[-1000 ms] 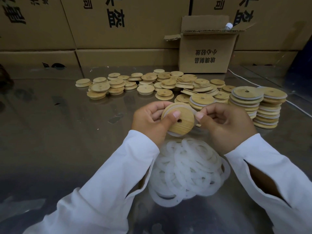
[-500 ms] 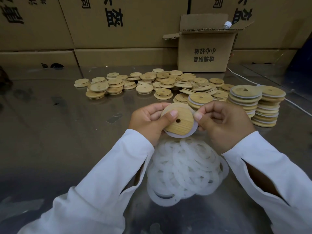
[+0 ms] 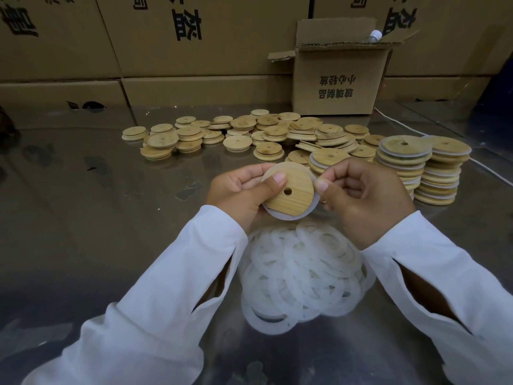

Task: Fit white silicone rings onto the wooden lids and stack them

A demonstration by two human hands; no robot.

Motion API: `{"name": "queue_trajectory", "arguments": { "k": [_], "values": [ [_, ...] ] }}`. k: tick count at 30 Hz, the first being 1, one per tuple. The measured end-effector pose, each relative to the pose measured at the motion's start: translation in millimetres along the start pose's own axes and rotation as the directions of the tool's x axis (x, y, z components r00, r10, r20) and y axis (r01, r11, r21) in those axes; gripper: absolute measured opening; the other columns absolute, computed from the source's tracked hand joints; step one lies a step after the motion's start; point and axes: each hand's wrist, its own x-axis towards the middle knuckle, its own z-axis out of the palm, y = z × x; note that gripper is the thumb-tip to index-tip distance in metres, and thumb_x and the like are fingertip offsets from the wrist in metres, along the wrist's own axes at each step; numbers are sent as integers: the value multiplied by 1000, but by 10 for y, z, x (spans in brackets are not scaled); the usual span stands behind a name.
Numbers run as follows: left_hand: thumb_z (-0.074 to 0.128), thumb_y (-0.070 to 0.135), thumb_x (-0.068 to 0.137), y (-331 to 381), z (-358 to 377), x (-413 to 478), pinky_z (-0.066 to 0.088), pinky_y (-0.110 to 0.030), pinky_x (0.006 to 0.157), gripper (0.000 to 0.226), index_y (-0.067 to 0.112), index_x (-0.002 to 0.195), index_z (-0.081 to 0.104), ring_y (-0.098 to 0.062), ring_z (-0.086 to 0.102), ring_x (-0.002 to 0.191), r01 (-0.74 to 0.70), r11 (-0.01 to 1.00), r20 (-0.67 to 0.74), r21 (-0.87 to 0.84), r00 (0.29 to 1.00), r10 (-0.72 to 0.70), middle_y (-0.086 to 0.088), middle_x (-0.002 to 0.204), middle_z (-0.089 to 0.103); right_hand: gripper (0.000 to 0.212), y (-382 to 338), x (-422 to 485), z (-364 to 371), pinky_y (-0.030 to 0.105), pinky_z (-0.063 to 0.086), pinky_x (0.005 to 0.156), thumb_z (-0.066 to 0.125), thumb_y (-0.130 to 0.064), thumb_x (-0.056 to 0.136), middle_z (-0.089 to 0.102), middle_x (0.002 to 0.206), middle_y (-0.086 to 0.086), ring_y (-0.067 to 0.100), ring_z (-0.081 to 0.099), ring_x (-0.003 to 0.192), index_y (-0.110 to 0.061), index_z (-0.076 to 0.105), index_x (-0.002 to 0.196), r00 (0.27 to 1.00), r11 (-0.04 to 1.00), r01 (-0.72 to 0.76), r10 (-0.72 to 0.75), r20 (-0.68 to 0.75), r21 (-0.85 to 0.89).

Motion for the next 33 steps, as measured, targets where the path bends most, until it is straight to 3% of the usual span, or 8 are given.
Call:
{"name": "queue_trajectory", "arguments": {
  "k": [8, 13, 16, 18, 21, 25, 29, 33],
  "values": [
    [66, 17, 61, -52, 43, -35, 58, -27, 67, 38, 6, 97, 65, -18, 70, 77, 58, 993, 12, -105, 998, -57, -9, 85, 73, 16, 20, 15, -14, 15, 47, 52, 66, -10, 80, 61, 56, -5, 3, 53, 49, -21, 63, 68, 999, 992, -32, 37, -36, 122],
    [65, 15, 64, -42, 50, -40, 59, -30, 67, 42, 1, 104, 64, -20, 69, 79, 140, 970, 3, -198, 990, -142, -13, 89, 72, 11, 78, 43, 5, 12, 46, 49, 64, -18, 79, 59, 45, -5, 4, 51, 41, -15, 65, 69, 961, 870, -265, 274, 41, 416],
    [60, 6, 78, -12, 47, -21, 57, -28, 57, 15, 4, 92, 65, -16, 70, 67, 159, 932, -58, -326, 980, -188, -9, 75, 72, 20, 117, 35, 65, 11, 43, 45, 58, -29, 85, 57, 44, -6, 4, 50, 39, -15, 63, 72, 931, 860, -345, 363, 25, 376],
    [56, 5, 84, 1, 34, 0, 58, -27, 56, 11, 6, 92, 63, -16, 69, 70, 150, 900, -118, -408, 969, -215, -9, 81, 69, 27, 121, 36, 90, 9, 41, 42, 53, -34, 88, 56, 42, -5, 3, 50, 37, -14, 62, 71, 916, 856, -381, 400, 19, 348],
    [54, 7, 85, 48, -16, 40, 58, -26, 62, 15, 11, 99, 60, -17, 65, 82, 48, 881, -175, -471, 973, -147, -8, 92, 66, 33, 121, 35, 127, 11, 41, 43, 48, -39, 90, 55, 40, -5, 4, 49, 36, -15, 61, 71, 904, 849, -406, 428, 10, 338],
    [61, 20, 78, 149, 41, 165, 57, -23, 70, 29, 15, 107, 62, -13, 69, 79, 18, 944, -116, -331, 991, -60, -2, 91, 70, 32, 149, 26, 187, 23, 42, 56, 47, -40, 89, 54, 41, -5, 7, 49, 38, -16, 60, 71, 914, 863, -389, 405, 20, 322],
    [63, 27, 84, 241, 272, 499, 48, -22, 67, 23, 17, 105, 62, -13, 63, 81, 183, 976, -143, -120, 969, -199, -3, 101, 66, 34, 124, 8, 200, 25, 41, 57, 49, -39, 88, 53, 41, -4, 9, 49, 39, -17, 59, 65, 926, 856, -373, 370, 82, 358],
    [62, 30, 86, 237, 529, 853, 43, -21, 65, 15, 16, 88, 56, -13, 52, 74, 361, 926, -149, 110, 927, -343, -3, 88, 58, 35, 103, -15, 190, 18, 43, 52, 48, -38, 89, 53, 42, -4, 8, 49, 40, -16, 59, 64, 936, 859, -352, 329, 126, 371]
  ]
}}
